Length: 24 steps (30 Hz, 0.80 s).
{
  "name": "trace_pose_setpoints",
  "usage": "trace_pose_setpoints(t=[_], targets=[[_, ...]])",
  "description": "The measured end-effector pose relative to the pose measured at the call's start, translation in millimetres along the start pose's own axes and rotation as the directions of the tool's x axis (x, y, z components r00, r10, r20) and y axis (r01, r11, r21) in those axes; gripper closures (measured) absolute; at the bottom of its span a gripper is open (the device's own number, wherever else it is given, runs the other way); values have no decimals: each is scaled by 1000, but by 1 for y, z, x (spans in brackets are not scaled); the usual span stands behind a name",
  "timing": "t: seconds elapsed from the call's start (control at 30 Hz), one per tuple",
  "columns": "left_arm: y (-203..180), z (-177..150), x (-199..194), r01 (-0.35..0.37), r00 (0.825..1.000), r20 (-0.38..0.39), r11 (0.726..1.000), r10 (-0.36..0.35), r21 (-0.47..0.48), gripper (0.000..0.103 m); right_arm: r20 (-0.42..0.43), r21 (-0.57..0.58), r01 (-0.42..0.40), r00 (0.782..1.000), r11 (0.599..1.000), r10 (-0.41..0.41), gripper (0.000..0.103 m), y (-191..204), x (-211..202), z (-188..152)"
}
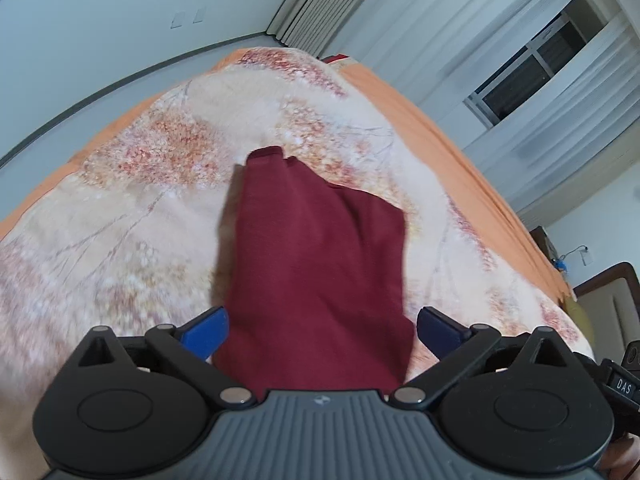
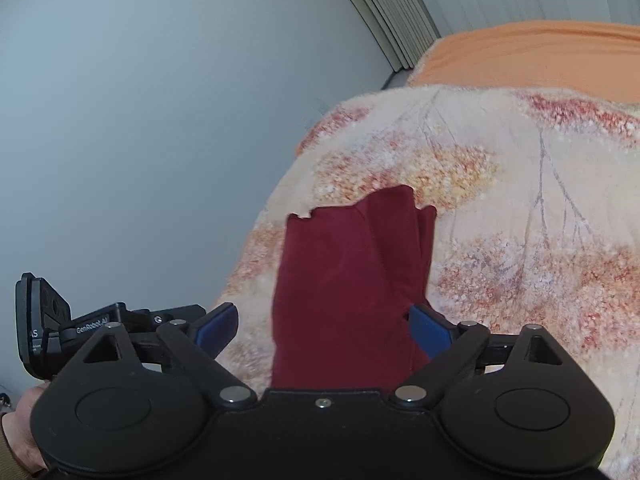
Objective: Fold small clothes
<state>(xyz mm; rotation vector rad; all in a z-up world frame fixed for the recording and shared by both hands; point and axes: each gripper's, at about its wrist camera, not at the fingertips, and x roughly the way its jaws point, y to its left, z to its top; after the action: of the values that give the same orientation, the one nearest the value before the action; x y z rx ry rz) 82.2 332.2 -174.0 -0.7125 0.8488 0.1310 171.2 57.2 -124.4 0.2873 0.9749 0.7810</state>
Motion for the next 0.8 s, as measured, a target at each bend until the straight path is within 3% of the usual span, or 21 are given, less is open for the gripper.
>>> trace_pose_setpoints(t=[0.23, 0.33, 0.47, 0.63, 0.73, 0.8], targets=[[-41, -23, -62, -81, 997, 0, 996, 81, 37, 0, 57, -38, -34, 998, 999, 36, 1, 35, -73, 7], [-58, -36, -89, -149, 989, 37, 986, 146, 74, 0, 47, -60, -44, 998, 997, 47, 1, 47, -97, 7], [-76, -51, -126, -173, 983, 73, 982, 167, 75, 0, 24, -93, -55, 998, 994, 57, 1, 63, -123, -2], [-107, -75, -162, -312, 943, 169, 937, 286, 158, 0, 8, -127, 6, 1000, 992, -5, 1, 82, -144, -18], [-123, -87, -173, -363, 926, 170, 920, 338, 148, 0, -2, -144, 36, 999, 989, -37, 1, 91, -154, -24], [-130, -94, -180, -331, 936, 173, 933, 306, 139, 0, -13, -178, 49, 999, 983, -52, 1, 97, -159, -29]])
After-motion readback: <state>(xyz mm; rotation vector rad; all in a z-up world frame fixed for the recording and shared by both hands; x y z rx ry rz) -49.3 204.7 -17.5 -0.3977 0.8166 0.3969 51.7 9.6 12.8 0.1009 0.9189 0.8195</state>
